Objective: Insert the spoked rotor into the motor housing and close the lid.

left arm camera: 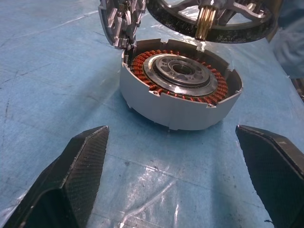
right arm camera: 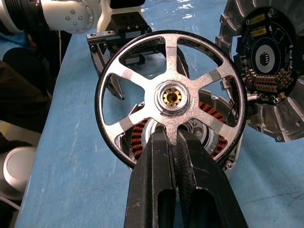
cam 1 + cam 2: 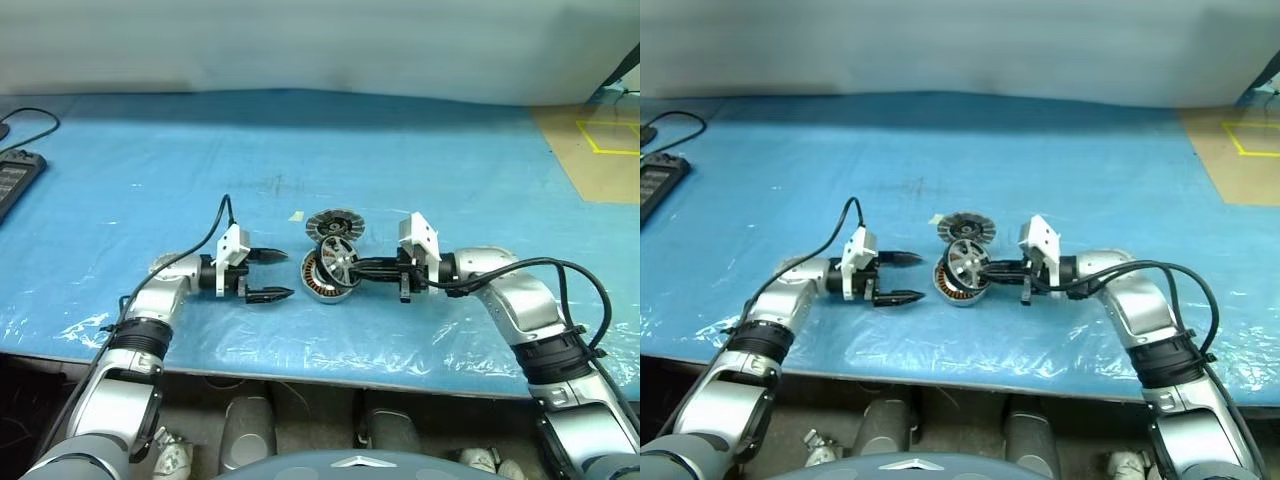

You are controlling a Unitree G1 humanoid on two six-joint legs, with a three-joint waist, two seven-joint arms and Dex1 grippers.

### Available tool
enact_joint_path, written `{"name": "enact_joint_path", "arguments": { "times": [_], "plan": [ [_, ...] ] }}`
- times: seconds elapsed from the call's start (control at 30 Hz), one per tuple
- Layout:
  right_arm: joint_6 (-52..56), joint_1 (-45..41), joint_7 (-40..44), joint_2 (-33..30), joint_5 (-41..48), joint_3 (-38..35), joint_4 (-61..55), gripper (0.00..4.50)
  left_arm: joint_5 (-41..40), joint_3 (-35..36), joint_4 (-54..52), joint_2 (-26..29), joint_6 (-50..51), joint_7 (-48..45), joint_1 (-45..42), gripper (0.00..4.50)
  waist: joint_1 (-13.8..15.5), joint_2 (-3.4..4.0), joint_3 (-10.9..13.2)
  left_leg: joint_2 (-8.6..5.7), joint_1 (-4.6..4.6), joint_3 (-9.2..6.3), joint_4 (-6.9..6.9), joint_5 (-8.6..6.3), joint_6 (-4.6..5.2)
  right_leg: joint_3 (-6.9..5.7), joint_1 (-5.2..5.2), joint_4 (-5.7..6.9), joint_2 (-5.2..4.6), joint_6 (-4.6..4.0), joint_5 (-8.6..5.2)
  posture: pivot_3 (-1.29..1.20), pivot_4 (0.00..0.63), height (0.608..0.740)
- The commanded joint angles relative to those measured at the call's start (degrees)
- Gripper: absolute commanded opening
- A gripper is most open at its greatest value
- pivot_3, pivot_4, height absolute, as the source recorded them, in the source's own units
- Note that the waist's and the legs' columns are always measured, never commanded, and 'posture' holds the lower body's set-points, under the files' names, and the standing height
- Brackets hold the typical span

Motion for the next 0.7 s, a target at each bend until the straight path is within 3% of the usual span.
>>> {"name": "enact_joint_path", "arguments": {
  "times": [0.03,0.7],
  "plan": [
    [-1.9,-1.3,0.2,0.2,-0.9,0.4,0.4,0.03,-0.2,-0.1,-1.9,-0.1,-0.6,0.3,0.5,4.5,0.0,0.0,0.0,0.0,0.0,0.0,0.0,0.0,0.0,0.0,0.0,0.0,0.0,0.0,0.0,0.0,0.15,0.74],
    [-3.9,-2.5,0.0,0.0,-4.5,1.5,3.2,0.03,0.3,0.0,-1.0,0.2,-1.3,0.8,0.1,4.5,0.0,0.0,0.0,-0.01,0.02,0.0,0.09,0.0,0.01,0.0,0.0,0.12,-0.01,0.0,0.0,0.0,0.15,0.74]
  ]
}}
